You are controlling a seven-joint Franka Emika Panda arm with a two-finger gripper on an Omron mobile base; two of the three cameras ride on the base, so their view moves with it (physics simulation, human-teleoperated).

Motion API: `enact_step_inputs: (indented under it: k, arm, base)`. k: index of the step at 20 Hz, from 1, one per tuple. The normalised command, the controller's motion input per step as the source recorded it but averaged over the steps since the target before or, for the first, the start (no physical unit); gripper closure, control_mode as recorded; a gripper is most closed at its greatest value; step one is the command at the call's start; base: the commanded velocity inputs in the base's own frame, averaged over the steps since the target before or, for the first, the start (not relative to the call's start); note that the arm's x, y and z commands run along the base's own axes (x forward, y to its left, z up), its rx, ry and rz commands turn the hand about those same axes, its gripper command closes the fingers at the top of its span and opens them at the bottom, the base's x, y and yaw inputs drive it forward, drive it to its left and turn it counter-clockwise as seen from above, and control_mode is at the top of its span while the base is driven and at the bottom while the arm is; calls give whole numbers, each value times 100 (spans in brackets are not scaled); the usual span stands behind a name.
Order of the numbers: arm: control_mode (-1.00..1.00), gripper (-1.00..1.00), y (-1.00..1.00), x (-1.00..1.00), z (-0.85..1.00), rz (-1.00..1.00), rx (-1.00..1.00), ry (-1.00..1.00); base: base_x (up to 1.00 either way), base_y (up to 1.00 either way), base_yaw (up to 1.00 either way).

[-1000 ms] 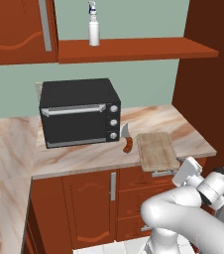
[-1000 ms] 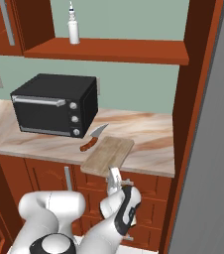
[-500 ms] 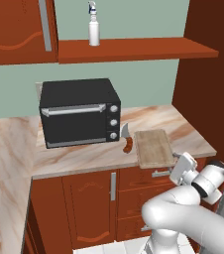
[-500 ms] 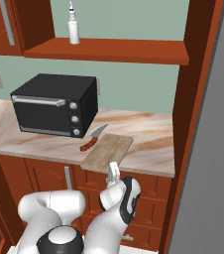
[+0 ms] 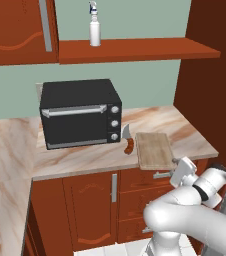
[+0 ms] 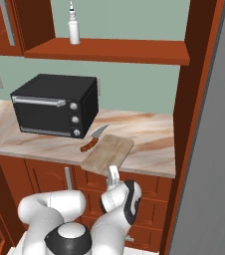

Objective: Move the cutting board and knife to the sink. Then move spray from the shelves to the counter.

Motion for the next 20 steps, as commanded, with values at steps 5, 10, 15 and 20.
enact_step_inputs:
  k: [5,10,15,20]
  arm:
    - [-100,100,0,1,0,0,0,0]
    - [-100,100,0,0,2,0,-1,0]
    - [-100,100,-1,-8,53,0,-4,0]
    - [-100,100,-8,-39,76,0,-7,0]
  base:
    - [0,0,0]
    - [0,0,0]
    - [0,0,0]
    - [0,0,0]
